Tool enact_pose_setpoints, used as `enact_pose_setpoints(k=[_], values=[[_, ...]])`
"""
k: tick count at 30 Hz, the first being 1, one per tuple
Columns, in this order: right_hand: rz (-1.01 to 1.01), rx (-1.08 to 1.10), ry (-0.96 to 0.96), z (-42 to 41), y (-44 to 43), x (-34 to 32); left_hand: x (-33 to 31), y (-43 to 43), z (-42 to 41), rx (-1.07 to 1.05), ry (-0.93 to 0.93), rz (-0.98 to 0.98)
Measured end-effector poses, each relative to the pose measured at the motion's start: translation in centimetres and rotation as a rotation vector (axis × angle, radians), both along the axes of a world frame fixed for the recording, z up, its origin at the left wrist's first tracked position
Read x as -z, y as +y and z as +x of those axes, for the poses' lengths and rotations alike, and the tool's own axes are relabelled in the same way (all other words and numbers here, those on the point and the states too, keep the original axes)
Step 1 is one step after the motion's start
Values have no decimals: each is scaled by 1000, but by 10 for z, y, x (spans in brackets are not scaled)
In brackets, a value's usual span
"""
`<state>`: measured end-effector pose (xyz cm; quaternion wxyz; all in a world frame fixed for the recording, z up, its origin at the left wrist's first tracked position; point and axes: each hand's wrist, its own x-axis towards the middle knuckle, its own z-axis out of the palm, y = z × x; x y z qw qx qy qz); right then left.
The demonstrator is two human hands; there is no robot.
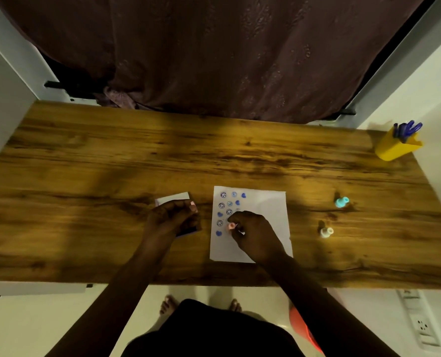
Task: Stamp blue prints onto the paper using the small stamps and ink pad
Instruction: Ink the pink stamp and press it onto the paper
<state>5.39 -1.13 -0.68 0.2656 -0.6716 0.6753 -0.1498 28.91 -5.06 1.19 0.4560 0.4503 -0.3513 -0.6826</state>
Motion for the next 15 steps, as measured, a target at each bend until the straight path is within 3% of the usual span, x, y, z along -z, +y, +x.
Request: enact_pose_setpoints(k=[15], values=[[72, 26, 45, 6, 2, 9, 1, 2, -5, 4, -43, 5]])
